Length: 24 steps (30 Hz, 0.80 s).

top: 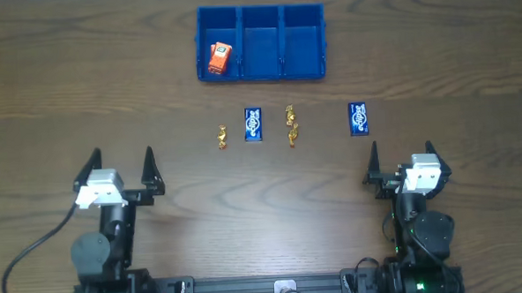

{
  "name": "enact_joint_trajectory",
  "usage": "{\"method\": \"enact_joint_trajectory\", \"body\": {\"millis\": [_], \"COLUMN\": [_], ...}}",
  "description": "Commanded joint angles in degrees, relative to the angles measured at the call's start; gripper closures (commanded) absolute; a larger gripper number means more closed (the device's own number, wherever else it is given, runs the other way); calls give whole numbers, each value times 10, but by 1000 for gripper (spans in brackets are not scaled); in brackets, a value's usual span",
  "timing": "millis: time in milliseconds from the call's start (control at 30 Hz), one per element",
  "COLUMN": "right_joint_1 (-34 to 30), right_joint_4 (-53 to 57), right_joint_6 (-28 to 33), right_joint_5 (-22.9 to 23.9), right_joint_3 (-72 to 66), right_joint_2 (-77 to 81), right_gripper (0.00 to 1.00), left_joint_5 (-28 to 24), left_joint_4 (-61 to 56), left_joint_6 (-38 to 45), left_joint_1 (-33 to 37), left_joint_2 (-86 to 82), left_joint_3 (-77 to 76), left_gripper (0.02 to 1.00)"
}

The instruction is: Sort Candies Into Trays

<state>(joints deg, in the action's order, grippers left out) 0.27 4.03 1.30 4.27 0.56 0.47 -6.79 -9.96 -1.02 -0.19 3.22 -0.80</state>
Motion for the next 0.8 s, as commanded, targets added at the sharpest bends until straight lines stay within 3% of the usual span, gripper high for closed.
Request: {"method": "enact_joint_trajectory", "body": {"millis": [33,200,233,267,800], "right_joint_1": [-3,-3,-3,-3,-3], "right_joint_4": [2,2,2,2,2], "right_joint_6": [7,7,7,7,7], "right_joint_5": [-1,-1,-1,-1,-1], "right_joint_3": [-1,-1,-1,-1,-1], "right_joint_2": [-3,-3,-3,-3,-3], "right_gripper": [3,1,1,3,1], "left_joint_5": [-8,-18,-20,-21,-18], "left_joint_4": [35,141,139,137,137], "left_joint_6": [9,8,8,8,9], "left_joint_1": [3,3,3,3,3], "left_joint_2": [-24,-30,-30,-30,-30], "left_joint_3": [5,5,5,5,5], "left_gripper": [29,20,156,20,20]}}
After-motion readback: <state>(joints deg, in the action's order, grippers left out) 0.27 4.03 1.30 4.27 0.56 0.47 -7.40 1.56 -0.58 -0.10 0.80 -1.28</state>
